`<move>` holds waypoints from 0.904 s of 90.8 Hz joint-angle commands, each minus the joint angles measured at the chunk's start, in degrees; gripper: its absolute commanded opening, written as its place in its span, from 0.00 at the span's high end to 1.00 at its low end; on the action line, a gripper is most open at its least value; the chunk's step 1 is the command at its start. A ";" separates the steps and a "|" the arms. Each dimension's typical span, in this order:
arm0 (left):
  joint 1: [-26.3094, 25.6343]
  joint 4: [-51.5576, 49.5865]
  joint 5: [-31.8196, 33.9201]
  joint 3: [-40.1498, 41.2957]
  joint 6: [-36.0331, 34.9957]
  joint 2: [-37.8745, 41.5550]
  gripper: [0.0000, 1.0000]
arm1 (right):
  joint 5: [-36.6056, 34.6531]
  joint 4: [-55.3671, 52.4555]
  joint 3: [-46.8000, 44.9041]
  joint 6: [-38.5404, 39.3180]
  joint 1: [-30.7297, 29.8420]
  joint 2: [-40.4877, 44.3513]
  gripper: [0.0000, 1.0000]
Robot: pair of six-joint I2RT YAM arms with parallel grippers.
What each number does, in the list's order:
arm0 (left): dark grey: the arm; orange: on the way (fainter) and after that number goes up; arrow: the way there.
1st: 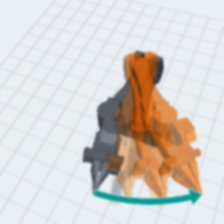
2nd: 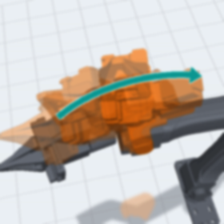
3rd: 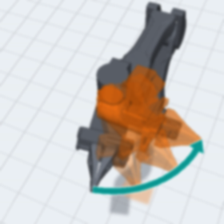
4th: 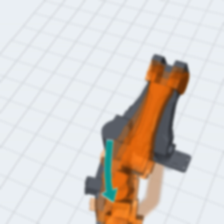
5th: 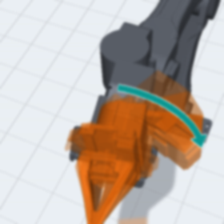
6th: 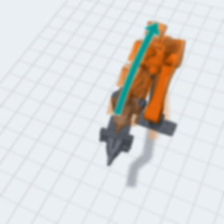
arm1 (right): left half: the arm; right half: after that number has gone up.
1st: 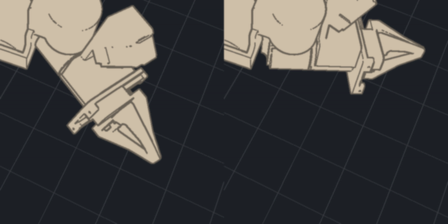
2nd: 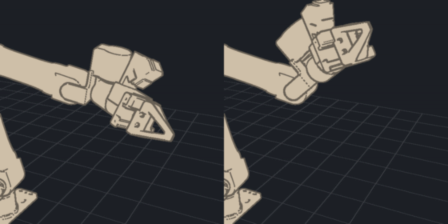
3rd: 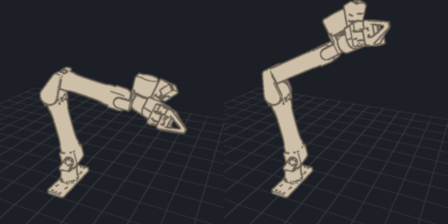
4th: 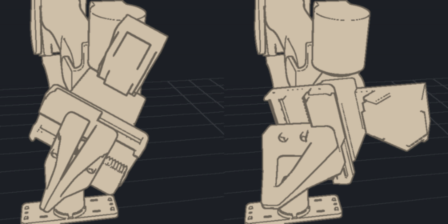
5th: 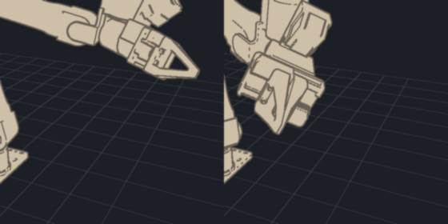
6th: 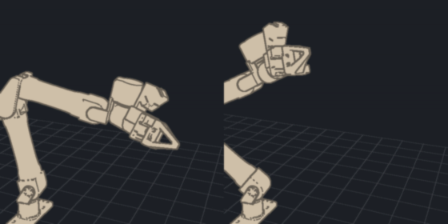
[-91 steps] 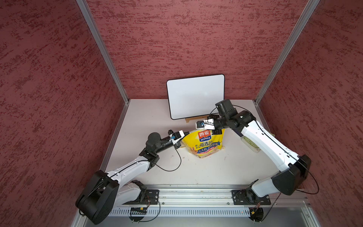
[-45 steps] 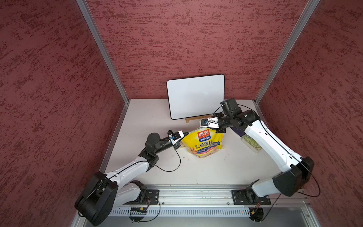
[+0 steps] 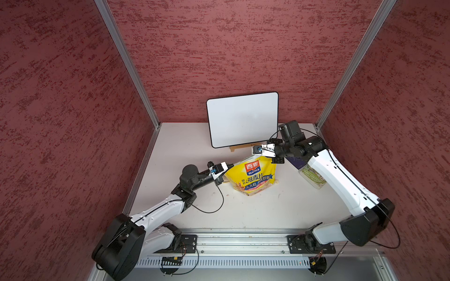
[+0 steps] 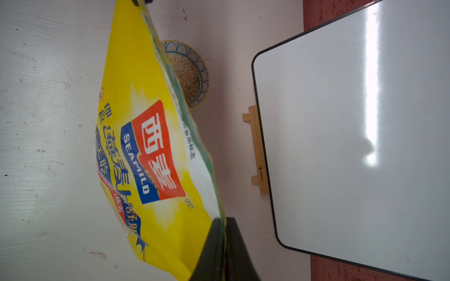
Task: Pour the oats into the breakfast bowl
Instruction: Close the oats bag at the center of the board.
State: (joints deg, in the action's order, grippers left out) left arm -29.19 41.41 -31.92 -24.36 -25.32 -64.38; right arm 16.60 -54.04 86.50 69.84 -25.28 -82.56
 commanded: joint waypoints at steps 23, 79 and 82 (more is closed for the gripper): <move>0.81 1.41 -0.38 0.37 0.14 2.44 1.00 | -2.36 -0.78 1.61 0.80 3.30 0.10 1.00; 1.84 -1.06 -3.77 -3.13 0.55 -0.34 0.40 | 1.21 -0.26 -2.51 -1.57 7.27 6.55 1.00; 1.78 -0.76 -4.18 -3.60 0.63 -1.33 0.39 | 1.50 -0.04 -2.74 -1.53 7.26 6.66 1.00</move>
State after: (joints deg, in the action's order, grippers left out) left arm -27.38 40.07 -33.89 -25.43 -25.08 -63.42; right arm 16.12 -56.80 84.25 69.84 -18.24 -77.84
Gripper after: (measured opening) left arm 0.598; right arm 0.053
